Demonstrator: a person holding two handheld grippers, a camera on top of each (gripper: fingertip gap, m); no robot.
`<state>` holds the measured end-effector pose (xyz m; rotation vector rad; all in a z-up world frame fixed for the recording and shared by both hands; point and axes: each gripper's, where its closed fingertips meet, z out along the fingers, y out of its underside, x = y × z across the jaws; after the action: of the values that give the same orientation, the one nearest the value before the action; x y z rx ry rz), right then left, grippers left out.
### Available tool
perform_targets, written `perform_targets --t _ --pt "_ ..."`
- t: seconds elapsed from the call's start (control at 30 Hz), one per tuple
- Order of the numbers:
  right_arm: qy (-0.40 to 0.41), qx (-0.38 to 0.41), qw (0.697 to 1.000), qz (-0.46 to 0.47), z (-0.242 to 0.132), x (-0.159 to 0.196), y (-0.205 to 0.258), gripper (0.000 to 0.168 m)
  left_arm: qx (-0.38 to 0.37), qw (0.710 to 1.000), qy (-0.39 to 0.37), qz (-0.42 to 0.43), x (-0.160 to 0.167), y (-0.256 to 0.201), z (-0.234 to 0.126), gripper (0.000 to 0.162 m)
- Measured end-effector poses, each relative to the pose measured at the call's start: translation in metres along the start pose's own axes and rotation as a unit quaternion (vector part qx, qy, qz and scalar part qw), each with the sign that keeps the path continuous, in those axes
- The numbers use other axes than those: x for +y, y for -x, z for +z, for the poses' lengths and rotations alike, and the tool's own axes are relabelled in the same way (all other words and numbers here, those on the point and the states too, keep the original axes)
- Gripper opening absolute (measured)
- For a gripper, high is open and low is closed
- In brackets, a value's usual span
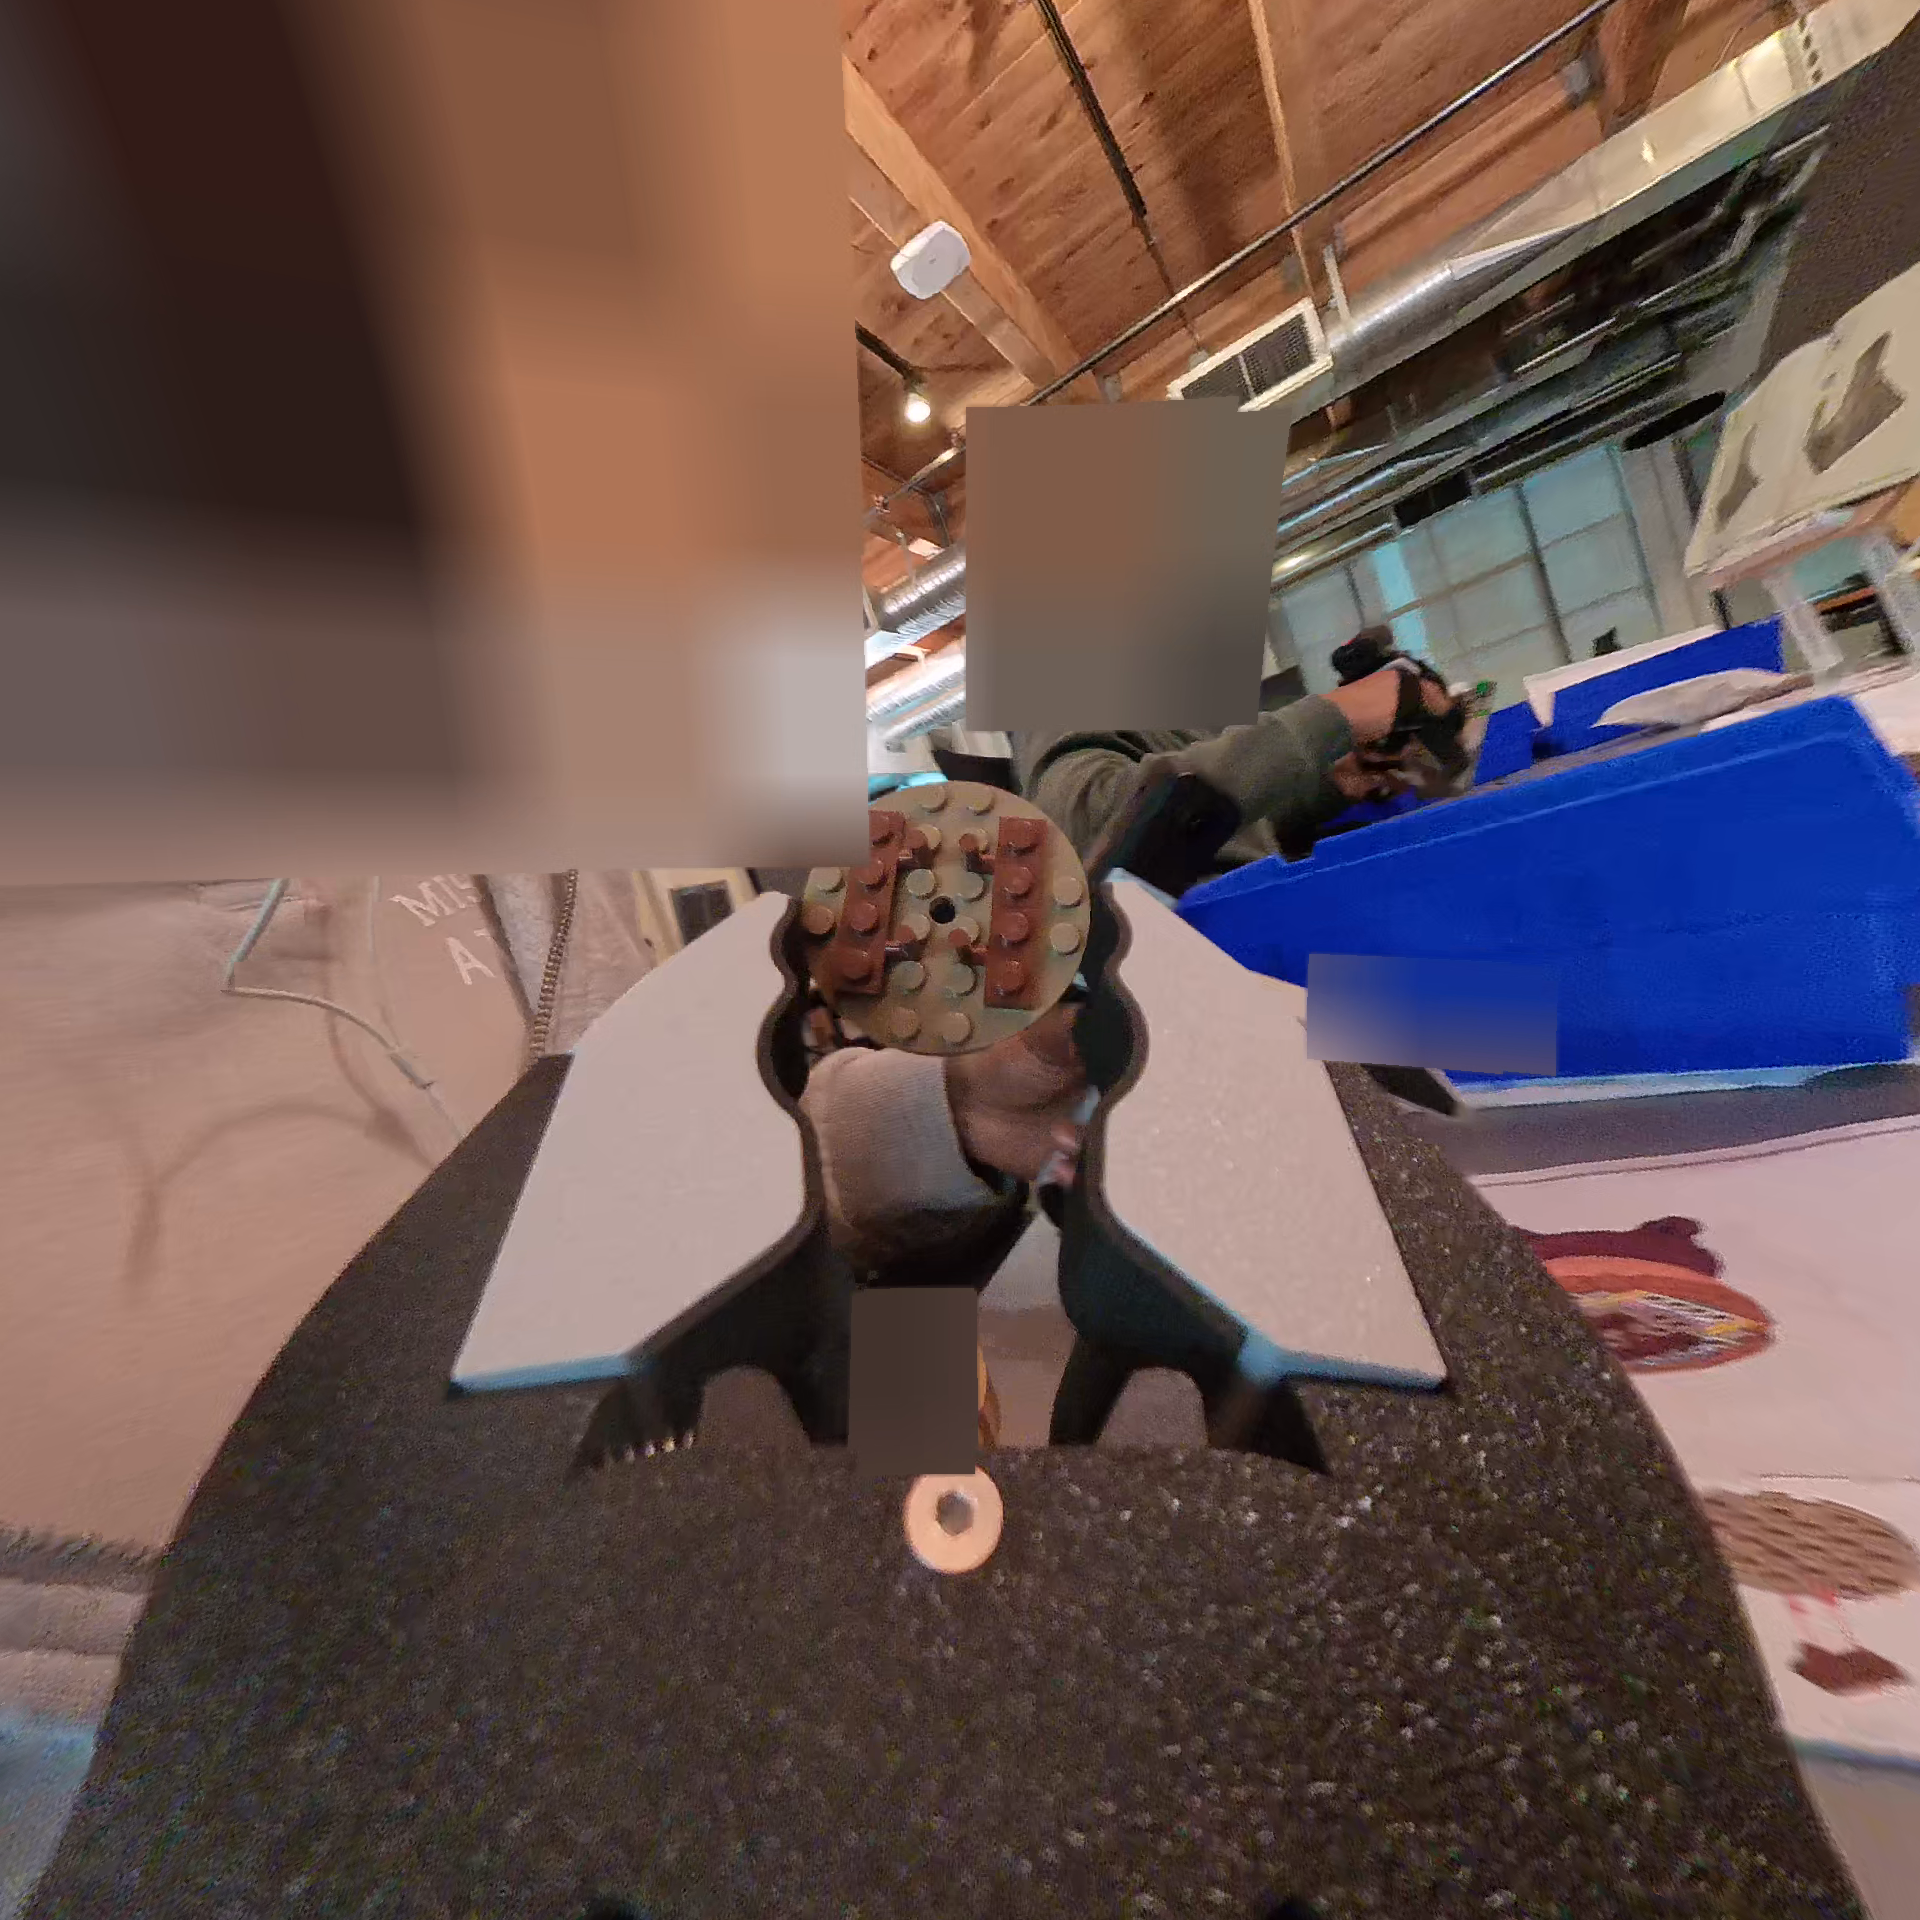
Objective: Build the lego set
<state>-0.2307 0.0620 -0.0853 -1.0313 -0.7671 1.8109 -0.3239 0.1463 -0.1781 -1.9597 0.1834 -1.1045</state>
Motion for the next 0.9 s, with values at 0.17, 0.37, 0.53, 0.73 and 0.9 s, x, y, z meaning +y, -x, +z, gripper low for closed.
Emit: perform_targets --t 0.17,0.37,0.53,0.73,0.9 --pt "0.059 0.078 0.993 -0.070 -0.028 -0.014 0.022 0.051 0.110 0.993 0.036 0.029 0.019 -0.052 -0.026 0.055" --pt "0.033 0.080 0.995 -0.054 -0.034 0.000 0.071 0.050 0.226 0.964 0.132 0.040 0.060 -0.115 -0.046 0.043" --pt "-0.014 0.082 0.996 -0.024 -0.021 0.009 0.087 0.050 0.268 0.949 0.166 0.027 0.094 -0.143 -0.049 0.065" --pt "-0.102 0.110 0.987 -0.048 -0.026 -0.023 0.079 0.051 0.374 0.919 0.104 -0.064 0.087 -0.183 -0.046 0.079" --pt "-0.095 0.087 0.990 -0.061 -0.031 -0.042 0.057 0.050 0.417 0.896 0.116 -0.100 0.095 -0.205 -0.042 0.079"
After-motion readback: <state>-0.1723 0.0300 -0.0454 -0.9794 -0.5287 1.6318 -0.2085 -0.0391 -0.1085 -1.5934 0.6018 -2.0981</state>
